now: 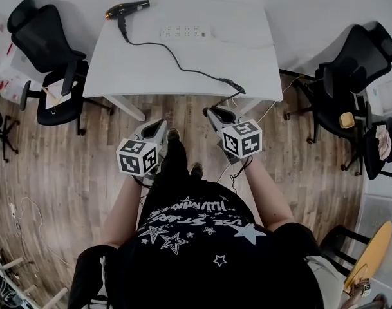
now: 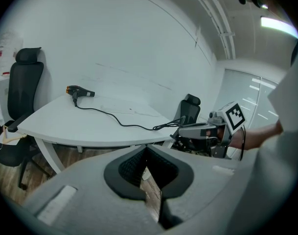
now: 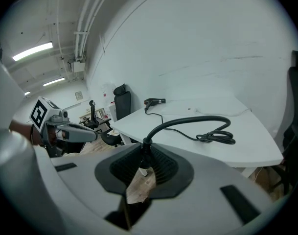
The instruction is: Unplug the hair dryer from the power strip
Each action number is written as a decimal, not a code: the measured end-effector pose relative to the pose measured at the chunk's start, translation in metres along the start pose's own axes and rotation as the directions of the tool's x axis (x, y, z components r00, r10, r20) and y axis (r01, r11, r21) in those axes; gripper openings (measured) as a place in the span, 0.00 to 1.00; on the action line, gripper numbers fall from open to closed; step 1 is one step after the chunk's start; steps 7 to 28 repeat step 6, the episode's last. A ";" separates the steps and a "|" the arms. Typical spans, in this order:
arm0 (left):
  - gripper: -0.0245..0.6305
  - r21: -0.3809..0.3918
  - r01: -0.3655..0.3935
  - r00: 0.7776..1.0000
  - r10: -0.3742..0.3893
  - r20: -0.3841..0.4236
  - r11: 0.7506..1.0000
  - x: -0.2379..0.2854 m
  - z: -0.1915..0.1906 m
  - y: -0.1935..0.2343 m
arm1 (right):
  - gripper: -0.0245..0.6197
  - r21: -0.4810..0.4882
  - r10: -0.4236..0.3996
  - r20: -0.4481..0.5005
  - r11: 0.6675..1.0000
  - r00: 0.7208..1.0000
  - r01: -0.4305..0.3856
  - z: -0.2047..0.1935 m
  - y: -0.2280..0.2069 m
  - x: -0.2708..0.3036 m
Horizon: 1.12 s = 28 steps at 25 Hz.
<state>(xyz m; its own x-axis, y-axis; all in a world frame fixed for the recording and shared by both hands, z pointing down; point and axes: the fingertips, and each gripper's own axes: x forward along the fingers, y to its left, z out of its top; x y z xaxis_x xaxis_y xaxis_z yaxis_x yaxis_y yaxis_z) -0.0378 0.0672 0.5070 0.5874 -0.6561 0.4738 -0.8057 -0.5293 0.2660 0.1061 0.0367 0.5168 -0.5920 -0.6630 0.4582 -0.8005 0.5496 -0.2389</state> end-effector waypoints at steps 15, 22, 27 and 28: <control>0.05 -0.019 -0.007 1.000 0.006 -0.008 1.000 -0.001 -0.005 0.003 | 0.15 0.012 0.004 0.009 1.000 1.000 -0.004 0.002 0.001 0.004; 0.05 -0.019 -0.007 1.000 0.006 -0.008 1.000 -0.001 -0.005 0.003 | 0.15 0.012 0.004 0.009 1.000 1.000 -0.004 0.002 0.001 0.004; 0.05 -0.019 -0.007 1.000 0.006 -0.008 1.000 -0.001 -0.005 0.003 | 0.15 0.012 0.004 0.009 1.000 1.000 -0.004 0.002 0.001 0.004; 0.05 -0.019 -0.007 1.000 0.006 -0.008 1.000 -0.001 -0.005 0.003 | 0.15 0.012 0.004 0.009 1.000 1.000 -0.004 0.002 0.001 0.004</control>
